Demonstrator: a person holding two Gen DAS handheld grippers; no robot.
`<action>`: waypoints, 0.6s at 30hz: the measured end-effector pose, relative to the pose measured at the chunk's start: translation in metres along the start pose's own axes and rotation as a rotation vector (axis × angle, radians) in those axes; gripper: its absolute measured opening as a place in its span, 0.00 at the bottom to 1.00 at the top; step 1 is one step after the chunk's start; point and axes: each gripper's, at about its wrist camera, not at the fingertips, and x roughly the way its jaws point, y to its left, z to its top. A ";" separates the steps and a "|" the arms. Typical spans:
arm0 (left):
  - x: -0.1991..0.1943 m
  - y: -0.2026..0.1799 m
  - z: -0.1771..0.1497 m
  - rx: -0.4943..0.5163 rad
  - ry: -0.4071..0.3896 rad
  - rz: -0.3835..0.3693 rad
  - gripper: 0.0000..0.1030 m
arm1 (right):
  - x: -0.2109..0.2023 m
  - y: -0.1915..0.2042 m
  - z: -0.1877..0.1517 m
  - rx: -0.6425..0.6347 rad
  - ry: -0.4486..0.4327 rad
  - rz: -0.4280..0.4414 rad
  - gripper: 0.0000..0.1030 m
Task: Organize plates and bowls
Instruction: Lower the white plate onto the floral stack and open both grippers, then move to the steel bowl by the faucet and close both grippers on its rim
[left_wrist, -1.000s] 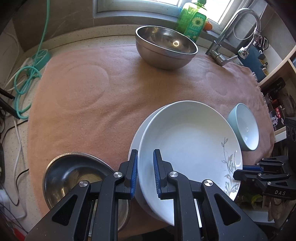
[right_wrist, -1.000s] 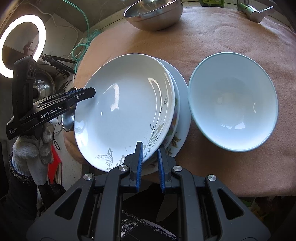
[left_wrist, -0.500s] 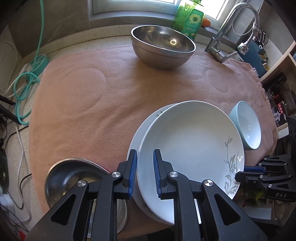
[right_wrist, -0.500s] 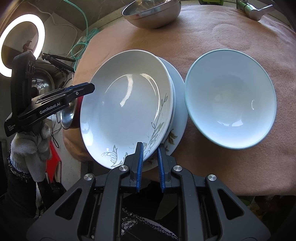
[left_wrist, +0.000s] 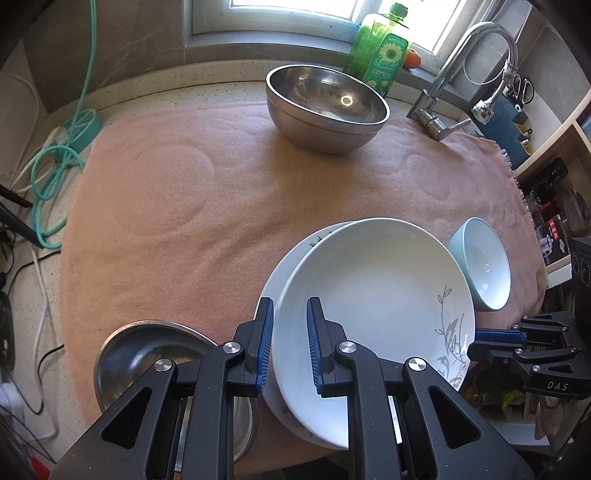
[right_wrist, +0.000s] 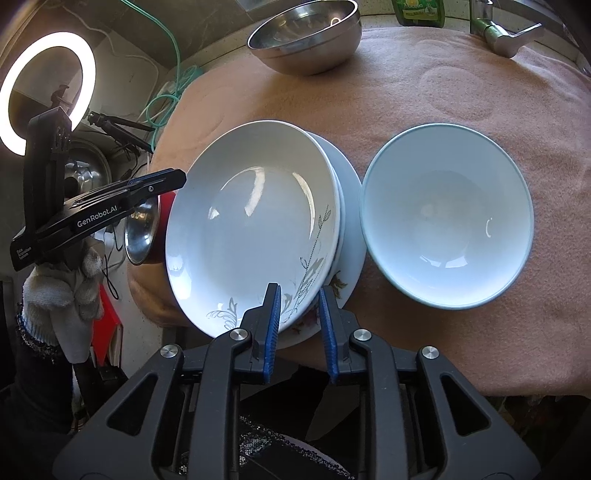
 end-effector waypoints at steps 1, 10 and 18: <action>-0.001 0.001 0.000 -0.002 -0.003 -0.001 0.15 | -0.001 0.000 0.001 -0.003 -0.003 -0.002 0.23; -0.011 0.006 0.004 -0.029 -0.031 -0.030 0.17 | -0.017 0.009 0.006 -0.035 -0.050 0.003 0.26; -0.026 0.017 0.008 -0.077 -0.070 -0.053 0.23 | -0.051 0.018 0.020 -0.095 -0.168 -0.035 0.64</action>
